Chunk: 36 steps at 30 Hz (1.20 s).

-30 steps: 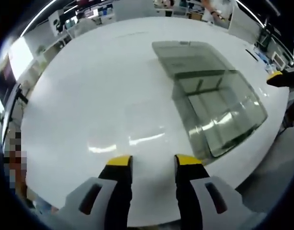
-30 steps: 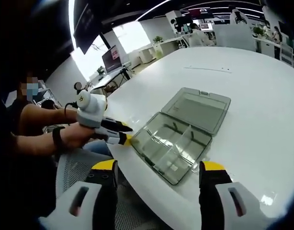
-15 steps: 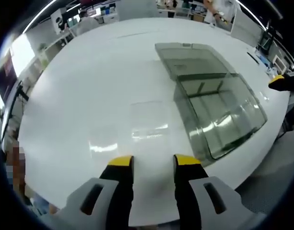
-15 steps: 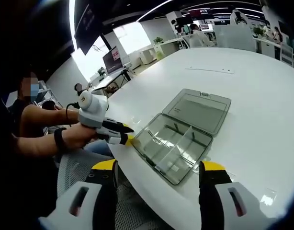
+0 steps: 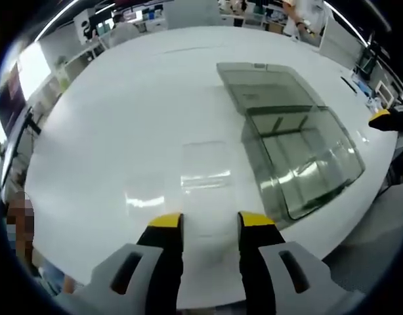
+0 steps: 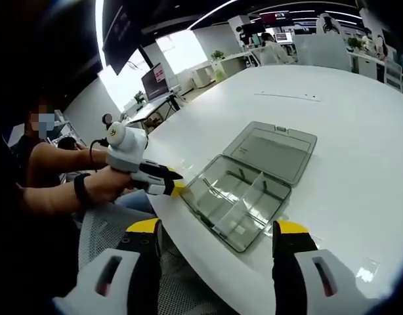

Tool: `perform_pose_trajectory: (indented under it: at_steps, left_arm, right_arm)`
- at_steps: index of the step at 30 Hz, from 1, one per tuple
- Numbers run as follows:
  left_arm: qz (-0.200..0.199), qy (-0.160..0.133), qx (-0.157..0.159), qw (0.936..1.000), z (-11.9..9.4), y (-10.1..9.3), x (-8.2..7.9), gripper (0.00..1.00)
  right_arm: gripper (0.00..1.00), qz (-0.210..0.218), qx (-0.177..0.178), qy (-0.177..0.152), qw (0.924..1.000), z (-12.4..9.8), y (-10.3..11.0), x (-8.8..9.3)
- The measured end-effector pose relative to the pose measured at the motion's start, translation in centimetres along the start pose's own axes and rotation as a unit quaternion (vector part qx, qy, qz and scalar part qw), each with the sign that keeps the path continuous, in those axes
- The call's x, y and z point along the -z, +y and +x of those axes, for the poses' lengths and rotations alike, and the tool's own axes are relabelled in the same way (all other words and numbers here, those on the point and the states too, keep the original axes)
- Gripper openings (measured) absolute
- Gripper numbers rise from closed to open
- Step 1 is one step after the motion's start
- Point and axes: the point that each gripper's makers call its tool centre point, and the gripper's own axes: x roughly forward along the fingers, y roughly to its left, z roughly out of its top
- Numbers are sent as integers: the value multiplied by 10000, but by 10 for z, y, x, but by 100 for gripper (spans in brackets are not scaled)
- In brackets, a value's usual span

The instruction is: Insert the divider into the dual guide fixture by aligning both edges with the guide slots and pushing it downward to the bottom, including one-sided entry, uneven engagement, binding, and posture correction.

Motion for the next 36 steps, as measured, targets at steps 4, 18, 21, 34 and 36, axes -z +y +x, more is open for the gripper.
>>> perform_pose_trajectory:
  at_steps: [4, 18, 21, 34, 36]
  left_arm:
    - [-30, -52, 12, 10000, -2, 0, -2, 31]
    - [-160, -205, 16, 9997, -13, 3, -3, 31]
    - [-201, -261, 31, 9995, -16, 3, -3, 31]
    - [-281, -451, 31, 9986, -22, 1, -10, 31]
    - [-294, -476, 54, 9984, -22, 0, -11, 31]
  right_arm:
    - [66, -3, -15, 17, 10000, -1, 0, 0]
    - [64, 30, -51, -86, 9999, 0, 3, -2]
    - [63, 21, -59, -75, 10000, 0, 3, -2]
    - [63, -16, -159, -108, 9998, 1, 7, -6]
    - [63, -7, -167, -118, 9998, 1, 7, -6]
